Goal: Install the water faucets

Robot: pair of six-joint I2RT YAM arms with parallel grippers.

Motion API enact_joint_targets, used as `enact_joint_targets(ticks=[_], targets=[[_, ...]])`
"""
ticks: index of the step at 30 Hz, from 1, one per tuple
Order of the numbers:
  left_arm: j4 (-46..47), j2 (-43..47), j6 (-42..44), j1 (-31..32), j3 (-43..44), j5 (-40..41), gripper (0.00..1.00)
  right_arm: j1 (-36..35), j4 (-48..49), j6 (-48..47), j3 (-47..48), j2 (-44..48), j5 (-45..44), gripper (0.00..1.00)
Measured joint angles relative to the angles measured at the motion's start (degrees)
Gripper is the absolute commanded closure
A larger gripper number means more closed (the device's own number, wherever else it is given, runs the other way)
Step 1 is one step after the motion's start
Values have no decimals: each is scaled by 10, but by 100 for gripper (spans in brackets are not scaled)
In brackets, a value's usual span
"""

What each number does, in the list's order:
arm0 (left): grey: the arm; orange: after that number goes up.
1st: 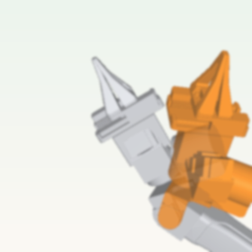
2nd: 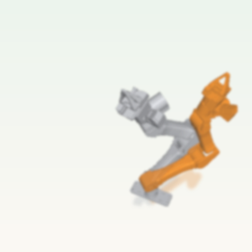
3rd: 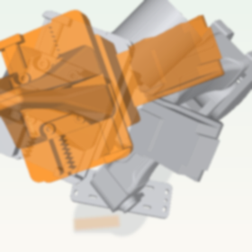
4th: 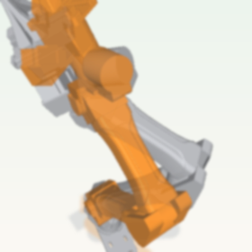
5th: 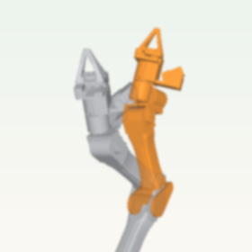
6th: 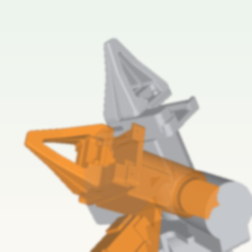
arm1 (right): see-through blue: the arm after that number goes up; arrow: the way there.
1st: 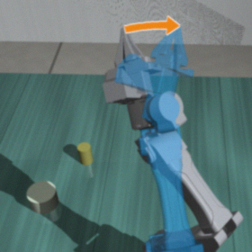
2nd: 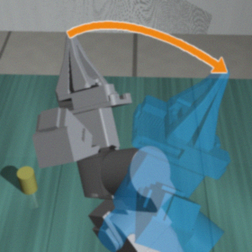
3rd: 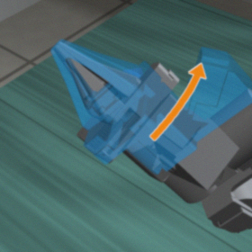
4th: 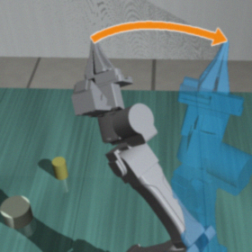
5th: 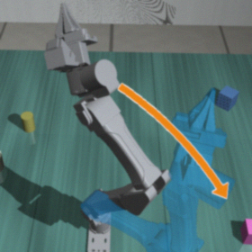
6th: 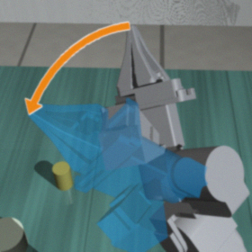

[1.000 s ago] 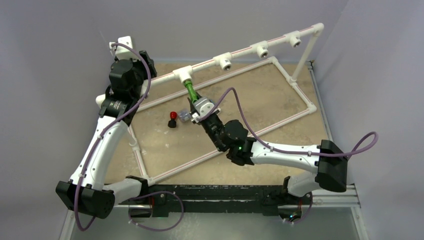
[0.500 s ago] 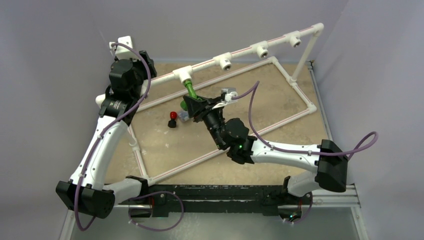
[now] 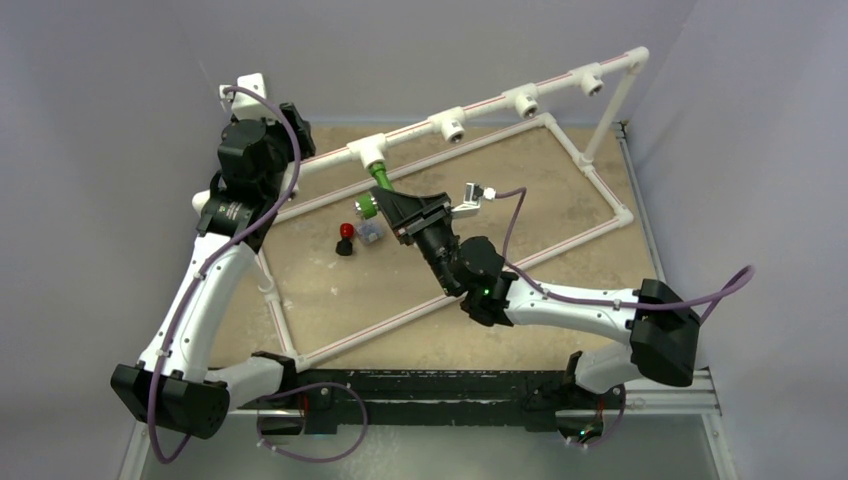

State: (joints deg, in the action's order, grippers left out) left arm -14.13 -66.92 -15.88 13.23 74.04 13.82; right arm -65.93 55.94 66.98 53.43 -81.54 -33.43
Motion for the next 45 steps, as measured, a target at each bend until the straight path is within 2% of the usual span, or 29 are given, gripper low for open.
enact_joint_targets(ticks=[6, 9, 14, 17, 21, 28, 33, 38, 45], targets=[[-1, 1, 0, 0, 0, -4, 47, 2, 0, 93, -5, 1, 4, 100], [-1, 1, 0, 1, 0, -6, 47, 2, -8, 113, -5, 4, 3, 83], [-1, 1, 0, 3, 0, -8, 47, 3, -32, 119, -5, 16, 4, 45], [0, 1, 0, 3, 0, -8, 47, -2, -43, 115, -5, 30, 15, 34], [1, 1, 0, 3, 0, -7, 47, -6, -51, 103, -16, 55, 19, 25], [1, 1, 0, 3, 0, -7, 47, -5, -86, 68, -42, 96, 20, 19], [1, 1, 0, 3, 0, -7, 47, -5, -124, 9, -58, 137, 20, 19], [1, 1, 0, 3, 0, -7, 47, -5, -155, -105, -70, 182, 19, 19], [1, 1, 0, 3, 0, -7, 47, -5, -197, -327, -61, 224, 37, 16]])
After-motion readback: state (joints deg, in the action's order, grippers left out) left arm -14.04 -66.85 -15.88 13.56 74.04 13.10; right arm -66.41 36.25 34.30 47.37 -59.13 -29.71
